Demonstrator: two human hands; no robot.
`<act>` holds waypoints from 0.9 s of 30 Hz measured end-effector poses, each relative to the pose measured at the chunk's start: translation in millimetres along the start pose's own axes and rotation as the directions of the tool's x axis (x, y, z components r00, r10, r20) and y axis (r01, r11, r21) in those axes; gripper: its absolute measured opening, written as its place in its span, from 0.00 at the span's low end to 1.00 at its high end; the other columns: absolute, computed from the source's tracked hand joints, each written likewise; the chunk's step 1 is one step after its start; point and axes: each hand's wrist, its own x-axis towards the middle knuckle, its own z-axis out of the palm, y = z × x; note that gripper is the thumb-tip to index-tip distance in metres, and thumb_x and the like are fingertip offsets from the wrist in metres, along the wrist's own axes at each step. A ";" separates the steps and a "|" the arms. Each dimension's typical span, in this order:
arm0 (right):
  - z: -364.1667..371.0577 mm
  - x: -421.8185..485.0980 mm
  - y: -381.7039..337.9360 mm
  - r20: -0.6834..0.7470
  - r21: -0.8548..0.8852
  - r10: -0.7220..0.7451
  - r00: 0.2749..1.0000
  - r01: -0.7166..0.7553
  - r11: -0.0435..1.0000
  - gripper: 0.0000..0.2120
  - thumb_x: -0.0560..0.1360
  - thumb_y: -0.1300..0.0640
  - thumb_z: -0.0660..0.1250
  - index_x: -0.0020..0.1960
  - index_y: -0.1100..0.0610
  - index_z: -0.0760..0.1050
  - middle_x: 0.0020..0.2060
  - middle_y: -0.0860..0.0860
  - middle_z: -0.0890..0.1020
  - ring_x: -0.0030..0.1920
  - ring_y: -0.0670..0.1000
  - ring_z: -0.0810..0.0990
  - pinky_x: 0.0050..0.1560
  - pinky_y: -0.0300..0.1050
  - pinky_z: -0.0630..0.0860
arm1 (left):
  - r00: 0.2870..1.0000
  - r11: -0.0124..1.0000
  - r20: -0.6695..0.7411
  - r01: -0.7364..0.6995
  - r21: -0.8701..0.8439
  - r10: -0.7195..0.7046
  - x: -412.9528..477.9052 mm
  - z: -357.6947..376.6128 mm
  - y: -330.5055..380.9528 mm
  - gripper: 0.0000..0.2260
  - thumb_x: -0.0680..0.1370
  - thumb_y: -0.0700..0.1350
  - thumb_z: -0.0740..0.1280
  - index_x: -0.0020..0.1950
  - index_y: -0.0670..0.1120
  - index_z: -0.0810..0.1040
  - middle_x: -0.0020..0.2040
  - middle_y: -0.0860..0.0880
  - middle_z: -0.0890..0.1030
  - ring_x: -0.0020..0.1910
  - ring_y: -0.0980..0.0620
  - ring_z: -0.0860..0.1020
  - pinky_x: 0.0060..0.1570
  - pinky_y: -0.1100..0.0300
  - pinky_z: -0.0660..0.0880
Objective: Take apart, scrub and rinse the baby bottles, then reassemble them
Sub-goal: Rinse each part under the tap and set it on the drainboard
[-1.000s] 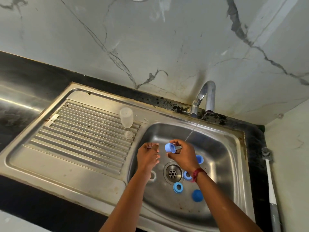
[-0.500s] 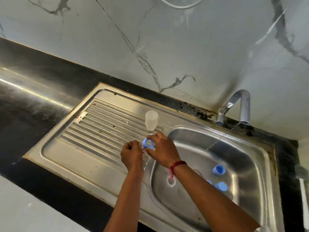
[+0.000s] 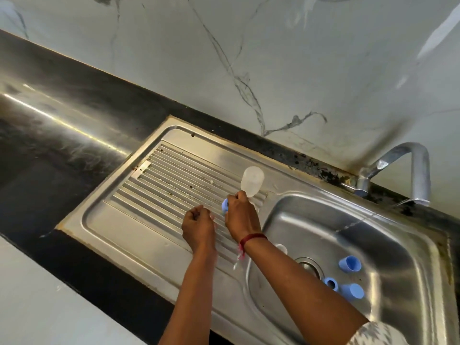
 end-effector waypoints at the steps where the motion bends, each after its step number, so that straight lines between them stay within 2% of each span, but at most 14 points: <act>1: 3.0 3.5 -0.5 -0.001 -0.007 0.016 1.000 -0.016 1.000 0.12 0.77 0.69 0.61 0.55 0.59 0.77 0.54 0.54 0.75 0.51 0.61 0.81 0.54 0.50 0.76 | 1.000 1.000 0.005 0.001 -0.008 -0.001 2.2 0.3 -0.4 0.04 0.80 0.44 0.66 0.50 0.47 0.81 0.44 0.45 0.84 0.40 0.47 0.82 0.42 0.51 0.82; 3: 6.4 8.8 -1.5 -0.016 -0.026 0.043 0.999 -0.043 0.999 0.11 0.80 0.66 0.58 0.58 0.60 0.76 0.51 0.51 0.76 0.53 0.61 0.81 0.55 0.49 0.75 | 1.000 1.000 0.015 -0.001 -0.015 0.001 5.2 1.1 -0.1 0.07 0.80 0.43 0.65 0.55 0.44 0.80 0.47 0.44 0.84 0.43 0.46 0.83 0.39 0.56 0.79; 6: 4.8 12.2 -7.1 -0.024 -0.093 0.041 0.999 -0.043 0.995 0.11 0.82 0.64 0.58 0.61 0.61 0.75 0.60 0.57 0.75 0.56 0.60 0.80 0.57 0.50 0.75 | 0.999 1.000 0.034 -0.006 -0.001 0.006 11.0 1.8 -1.1 0.09 0.80 0.42 0.66 0.58 0.44 0.80 0.50 0.42 0.83 0.48 0.42 0.83 0.43 0.53 0.81; 8: 3.2 12.9 -10.8 -0.016 -0.115 0.050 0.999 -0.051 0.992 0.11 0.82 0.64 0.59 0.63 0.61 0.74 0.63 0.58 0.74 0.58 0.60 0.79 0.58 0.49 0.75 | 0.999 1.000 0.043 -0.008 0.013 0.008 14.3 2.0 -1.8 0.09 0.80 0.42 0.66 0.58 0.45 0.80 0.51 0.42 0.84 0.49 0.40 0.83 0.44 0.50 0.82; 12: 4.3 13.4 -13.2 -0.032 -0.125 0.049 0.998 -0.053 0.991 0.11 0.81 0.64 0.61 0.62 0.62 0.74 0.62 0.59 0.75 0.56 0.61 0.80 0.57 0.51 0.77 | 0.998 1.000 0.052 -0.022 0.017 0.021 17.2 1.3 -0.4 0.09 0.81 0.42 0.65 0.60 0.46 0.80 0.51 0.44 0.83 0.49 0.44 0.83 0.49 0.49 0.83; 16: 3.8 11.0 -13.5 -0.064 -0.122 0.035 0.997 -0.042 0.992 0.10 0.81 0.64 0.61 0.61 0.62 0.75 0.59 0.59 0.76 0.54 0.62 0.81 0.56 0.53 0.77 | 0.998 1.000 0.059 -0.022 0.017 0.021 18.4 2.0 0.4 0.07 0.80 0.42 0.66 0.56 0.48 0.80 0.49 0.44 0.84 0.46 0.45 0.83 0.47 0.51 0.83; 20: 4.1 4.7 -11.7 -0.144 -0.090 -0.012 0.989 -0.001 0.996 0.08 0.79 0.67 0.63 0.57 0.62 0.77 0.55 0.60 0.79 0.49 0.63 0.82 0.51 0.53 0.79 | 0.997 0.999 0.069 -0.029 0.043 0.026 15.0 3.6 1.1 0.07 0.79 0.42 0.66 0.56 0.47 0.81 0.48 0.44 0.84 0.47 0.44 0.83 0.52 0.45 0.82; 22: 3.8 -1.9 -10.1 -0.183 -0.075 -0.054 0.982 0.040 0.996 0.09 0.77 0.69 0.64 0.55 0.62 0.78 0.53 0.60 0.80 0.46 0.64 0.83 0.47 0.54 0.81 | 0.997 0.998 0.072 -0.038 0.045 0.035 10.9 4.3 1.6 0.05 0.79 0.43 0.67 0.52 0.49 0.81 0.46 0.47 0.84 0.46 0.45 0.83 0.52 0.45 0.82; 24: 1.9 -9.7 -4.2 -0.214 -0.080 -0.095 0.972 0.080 0.994 0.13 0.73 0.72 0.66 0.56 0.63 0.79 0.50 0.60 0.81 0.41 0.65 0.83 0.40 0.55 0.82 | 0.995 0.998 0.089 -0.052 0.035 0.049 3.4 7.2 2.5 0.03 0.78 0.44 0.67 0.47 0.51 0.80 0.43 0.48 0.84 0.44 0.47 0.83 0.51 0.46 0.82; 27: -8.1 -25.0 11.6 -0.276 -0.085 -0.099 0.956 0.078 0.993 0.16 0.69 0.72 0.70 0.55 0.61 0.81 0.46 0.58 0.82 0.38 0.62 0.83 0.34 0.53 0.81 | 0.982 0.998 0.181 -0.065 0.008 0.062 -13.8 12.8 4.8 0.05 0.78 0.42 0.67 0.43 0.48 0.80 0.39 0.47 0.83 0.37 0.49 0.81 0.44 0.50 0.82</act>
